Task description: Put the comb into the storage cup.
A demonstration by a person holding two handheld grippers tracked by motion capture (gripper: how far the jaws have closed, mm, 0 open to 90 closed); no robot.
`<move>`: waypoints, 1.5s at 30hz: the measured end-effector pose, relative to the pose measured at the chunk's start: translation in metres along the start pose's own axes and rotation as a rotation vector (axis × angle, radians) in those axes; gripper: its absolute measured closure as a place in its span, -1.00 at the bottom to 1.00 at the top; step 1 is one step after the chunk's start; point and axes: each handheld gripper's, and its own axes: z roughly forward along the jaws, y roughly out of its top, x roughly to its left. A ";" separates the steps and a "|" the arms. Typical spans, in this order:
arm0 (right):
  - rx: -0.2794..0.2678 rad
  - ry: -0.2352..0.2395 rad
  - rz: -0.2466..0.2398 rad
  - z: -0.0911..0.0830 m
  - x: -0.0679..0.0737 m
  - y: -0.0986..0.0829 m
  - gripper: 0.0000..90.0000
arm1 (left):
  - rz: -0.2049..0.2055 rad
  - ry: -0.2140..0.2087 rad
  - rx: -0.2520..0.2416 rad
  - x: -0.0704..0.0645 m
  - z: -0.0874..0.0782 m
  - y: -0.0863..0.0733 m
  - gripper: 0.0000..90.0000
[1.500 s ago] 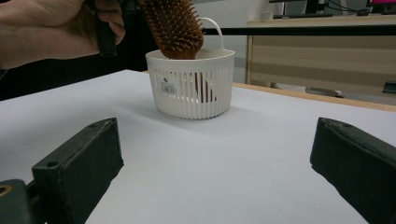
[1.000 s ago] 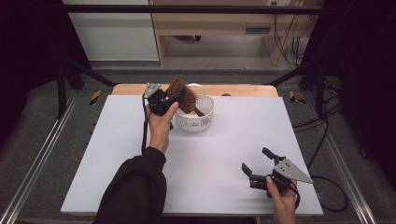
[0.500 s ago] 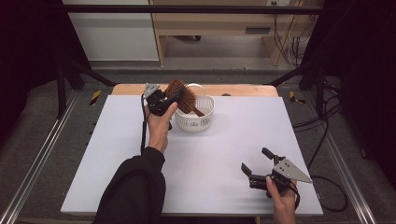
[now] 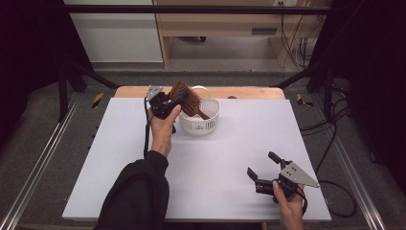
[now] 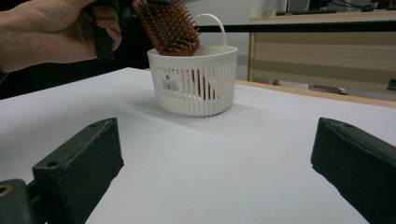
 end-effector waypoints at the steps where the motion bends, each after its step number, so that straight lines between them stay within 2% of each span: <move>1: -0.001 0.000 0.000 0.000 0.000 0.000 -0.95 | 0.000 0.000 0.000 0.000 0.000 0.000 0.01; 18: 0.002 -0.001 0.003 0.001 -0.001 -0.001 -0.95 | -0.013 0.002 0.009 0.008 0.000 -0.002 -0.01; 33: -0.003 0.000 0.009 0.000 -0.001 -0.001 -0.95 | -0.049 0.002 0.010 0.015 0.001 -0.006 -0.03; 38: 0.002 0.002 0.008 0.000 -0.001 -0.001 -0.95 | -0.039 0.001 0.020 0.017 0.000 -0.006 -0.04; 45: -0.001 -0.001 0.009 0.001 -0.002 -0.001 -0.95 | -0.053 0.002 0.020 0.019 0.000 -0.007 -0.05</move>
